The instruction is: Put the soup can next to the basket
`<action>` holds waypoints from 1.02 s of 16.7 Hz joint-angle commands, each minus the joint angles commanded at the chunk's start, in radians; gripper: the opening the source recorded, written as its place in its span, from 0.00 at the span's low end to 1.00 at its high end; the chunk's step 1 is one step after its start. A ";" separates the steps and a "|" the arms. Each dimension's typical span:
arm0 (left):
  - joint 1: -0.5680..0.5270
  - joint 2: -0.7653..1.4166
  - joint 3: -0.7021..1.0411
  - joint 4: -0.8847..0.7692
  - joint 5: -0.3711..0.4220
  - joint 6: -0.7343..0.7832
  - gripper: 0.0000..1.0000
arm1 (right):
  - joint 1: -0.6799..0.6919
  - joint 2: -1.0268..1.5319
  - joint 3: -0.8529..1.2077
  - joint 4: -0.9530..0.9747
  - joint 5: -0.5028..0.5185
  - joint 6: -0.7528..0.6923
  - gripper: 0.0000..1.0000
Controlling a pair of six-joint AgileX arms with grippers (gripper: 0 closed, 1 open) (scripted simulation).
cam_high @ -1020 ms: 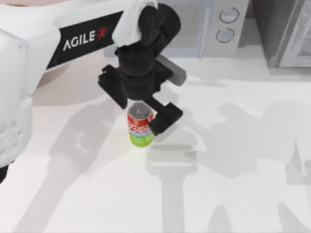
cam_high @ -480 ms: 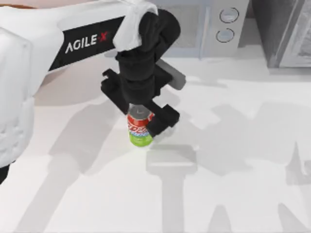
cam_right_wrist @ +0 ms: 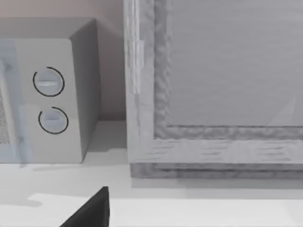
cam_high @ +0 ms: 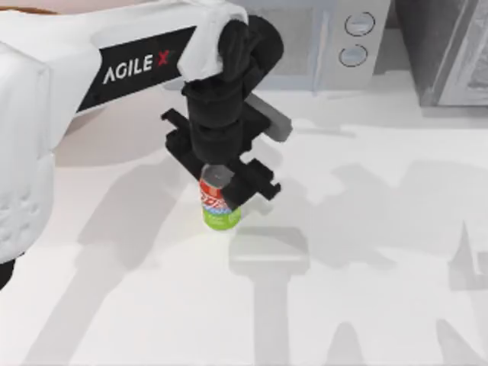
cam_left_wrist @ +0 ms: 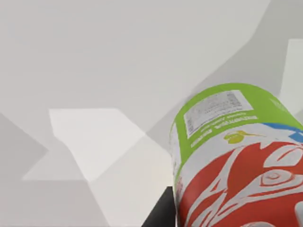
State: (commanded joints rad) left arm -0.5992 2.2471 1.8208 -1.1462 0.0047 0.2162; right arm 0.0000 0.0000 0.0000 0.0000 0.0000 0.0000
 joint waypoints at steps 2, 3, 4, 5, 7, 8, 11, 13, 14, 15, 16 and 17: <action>0.000 0.000 0.000 0.000 0.000 0.000 0.00 | 0.000 0.000 0.000 0.000 0.000 0.000 1.00; 0.000 0.000 0.000 0.000 0.000 0.000 0.00 | 0.000 0.000 0.000 0.000 0.000 0.000 1.00; 0.000 0.000 0.000 0.000 0.000 0.000 0.00 | 0.000 0.000 0.000 0.000 0.000 0.000 1.00; 0.000 0.000 0.000 0.000 0.000 0.000 0.00 | 0.000 0.000 0.000 0.000 0.000 0.000 1.00; 0.000 0.000 0.000 0.000 0.000 0.000 0.00 | 0.000 0.000 0.000 0.000 0.000 0.000 1.00; 0.000 0.000 0.000 0.000 0.000 0.000 0.00 | 0.000 0.000 0.000 0.000 0.000 0.000 1.00; 0.001 -0.002 -0.002 -0.002 0.001 0.000 0.00 | 0.000 0.000 0.000 0.000 0.000 0.000 1.00; 0.015 -0.006 -0.026 -0.029 0.005 -0.022 0.00 | 0.000 0.000 0.000 0.000 0.000 0.000 1.00; 0.036 -0.011 -0.049 -0.054 0.008 -0.040 0.00 | 0.000 0.000 0.000 0.000 0.000 0.000 1.00; 0.068 -0.020 -0.079 -0.082 0.011 -0.060 0.00 | 0.000 0.000 0.000 0.000 0.000 0.000 1.00; 0.110 -0.031 -0.113 -0.110 0.014 -0.079 0.00 | 0.000 0.000 0.000 0.000 0.000 0.000 1.00; 0.160 -0.043 -0.150 -0.137 0.016 -0.096 0.00 | 0.000 0.000 0.000 0.000 0.000 0.000 1.00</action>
State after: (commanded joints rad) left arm -0.4394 2.2043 1.6707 -1.2837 0.0206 0.1199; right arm 0.0000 0.0000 0.0000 0.0000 0.0000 0.0000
